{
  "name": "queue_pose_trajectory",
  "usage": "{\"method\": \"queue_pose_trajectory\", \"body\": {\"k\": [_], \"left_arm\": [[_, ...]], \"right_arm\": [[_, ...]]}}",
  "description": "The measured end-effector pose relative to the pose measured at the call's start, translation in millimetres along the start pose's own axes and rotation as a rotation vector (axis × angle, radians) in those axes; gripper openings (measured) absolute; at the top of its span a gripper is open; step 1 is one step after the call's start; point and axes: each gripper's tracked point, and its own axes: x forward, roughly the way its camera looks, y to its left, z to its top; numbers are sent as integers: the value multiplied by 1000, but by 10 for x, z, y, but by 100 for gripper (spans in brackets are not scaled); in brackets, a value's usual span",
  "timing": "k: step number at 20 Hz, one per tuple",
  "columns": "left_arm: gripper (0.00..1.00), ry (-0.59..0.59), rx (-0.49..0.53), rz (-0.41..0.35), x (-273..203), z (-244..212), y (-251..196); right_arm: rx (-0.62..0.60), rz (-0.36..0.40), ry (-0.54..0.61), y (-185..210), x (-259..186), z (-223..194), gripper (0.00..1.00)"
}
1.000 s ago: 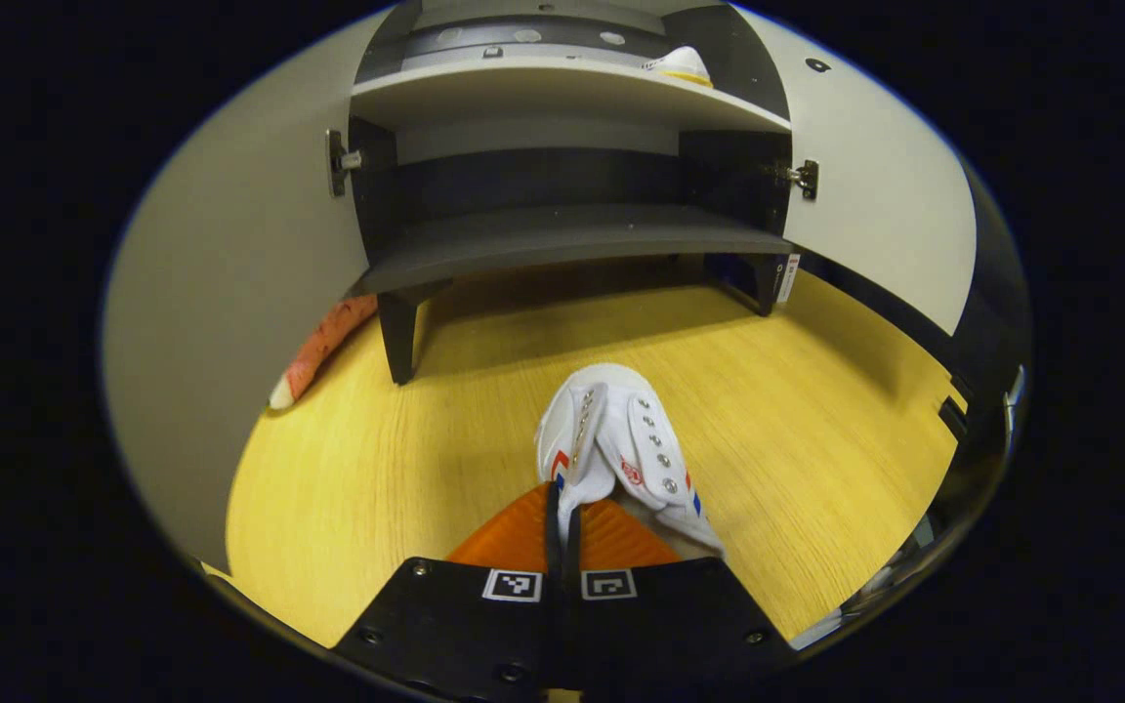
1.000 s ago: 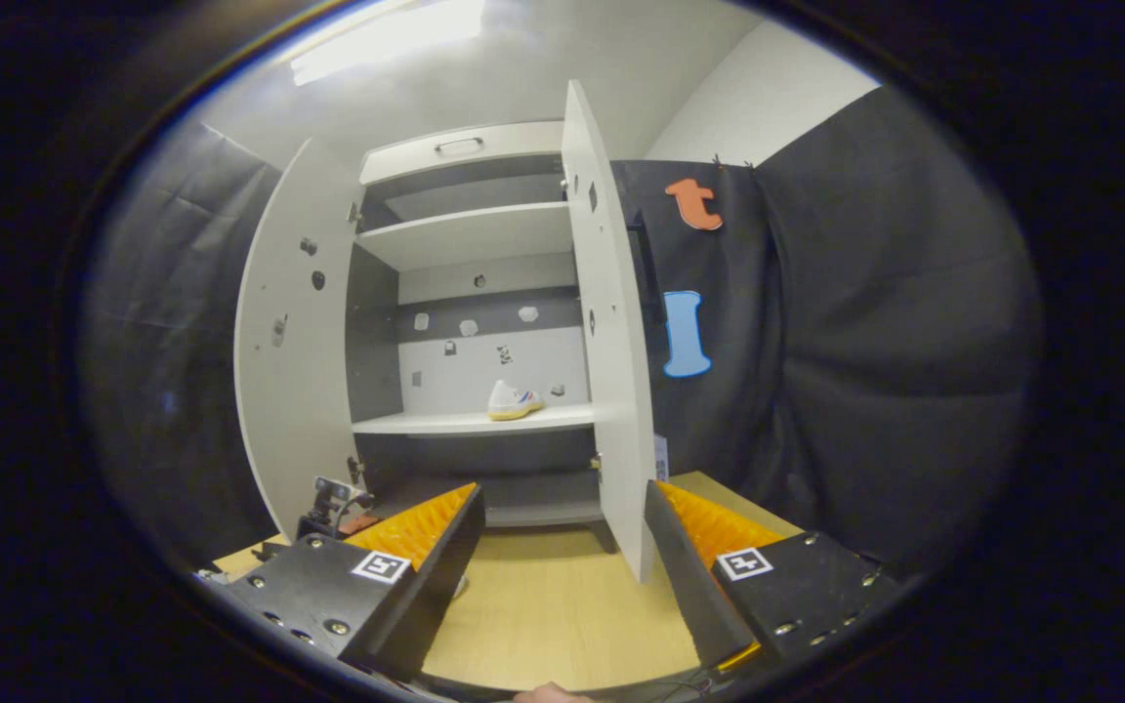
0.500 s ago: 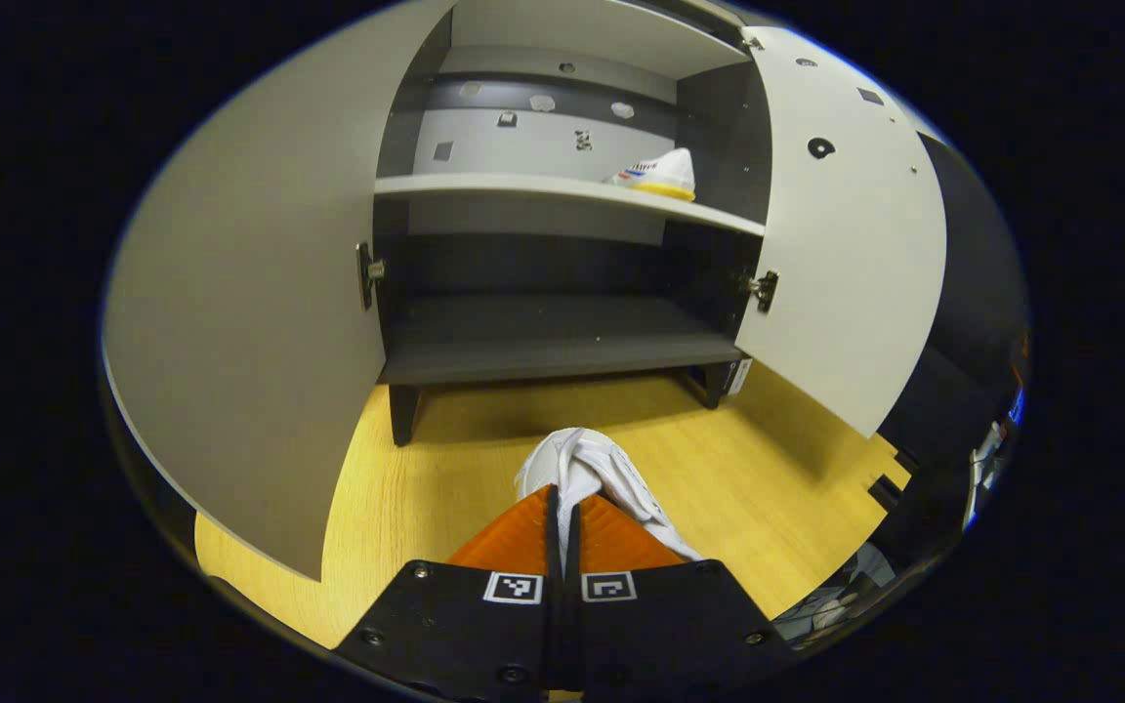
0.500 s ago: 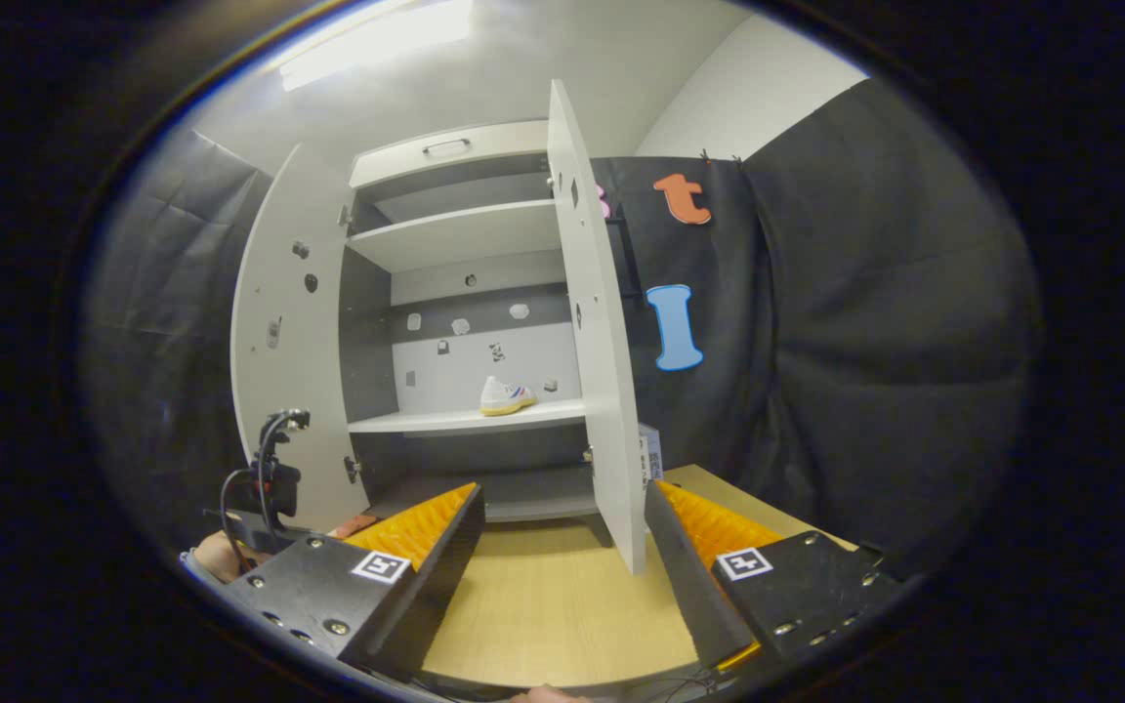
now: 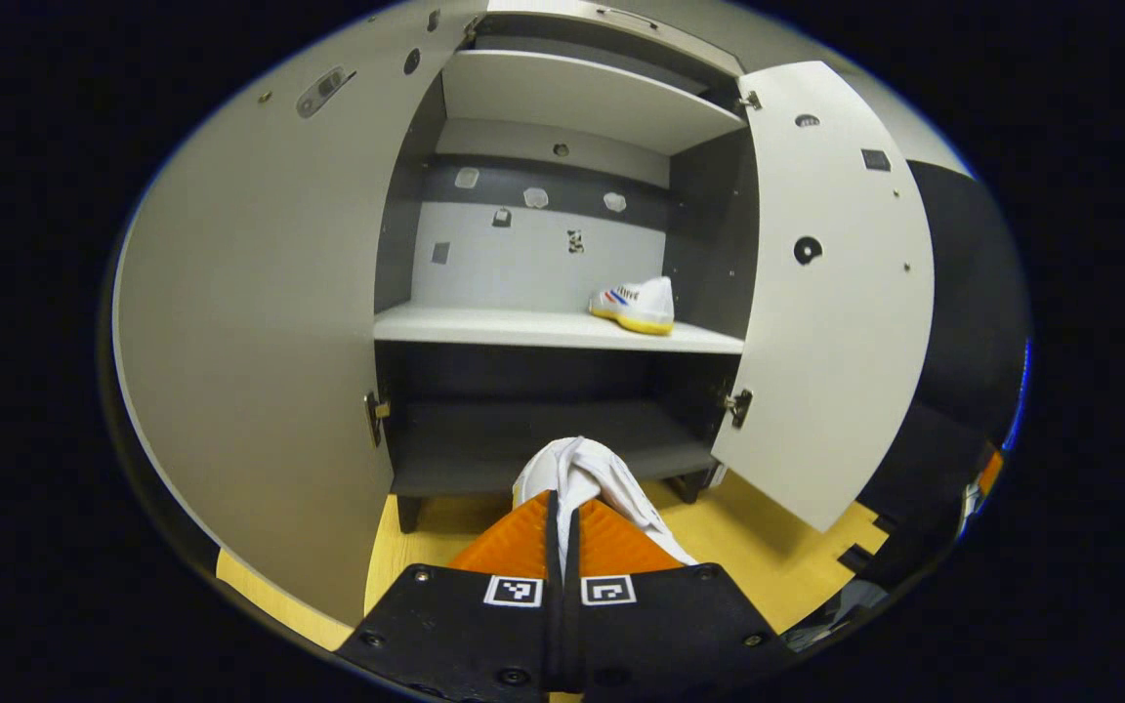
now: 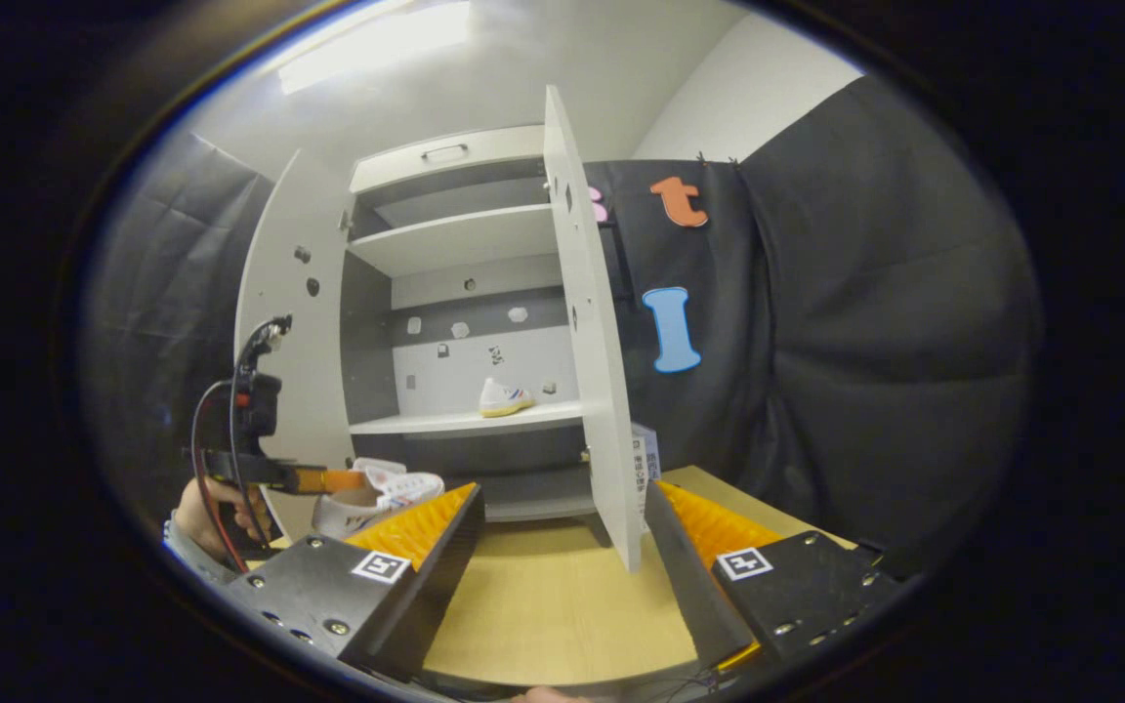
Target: Grab one shoe with the right hand and put it into the shoe cabinet, grab the other shoe with the left hand and put it into the shoe cabinet; then close the right door with the right hand and the left door with the left hand.
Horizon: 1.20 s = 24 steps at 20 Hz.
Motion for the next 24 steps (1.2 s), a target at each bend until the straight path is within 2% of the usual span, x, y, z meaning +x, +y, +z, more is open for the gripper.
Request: {"method": "queue_pose_trajectory", "body": {"k": [3,7,12,18,21,24], "left_arm": [[0,-74,12,5,83,522,-70],[0,-153,47,51,258,1165,-61],[0,-202,42,89,735,1778,70],[0,-156,19,139,1686,1962,355],[0,-200,-15,126,2047,1995,432],[0,-159,-33,185,2285,1877,616]], "right_arm": [[-3,1,-21,-35,-38,18,98],[-5,3,-23,-78,-70,-28,98],[24,-2,-28,-218,-104,-69,98],[56,-37,-49,-426,-170,-46,98],[51,-52,-49,-481,-232,-55,98],[47,-66,-50,-577,-285,-73,98]]}}
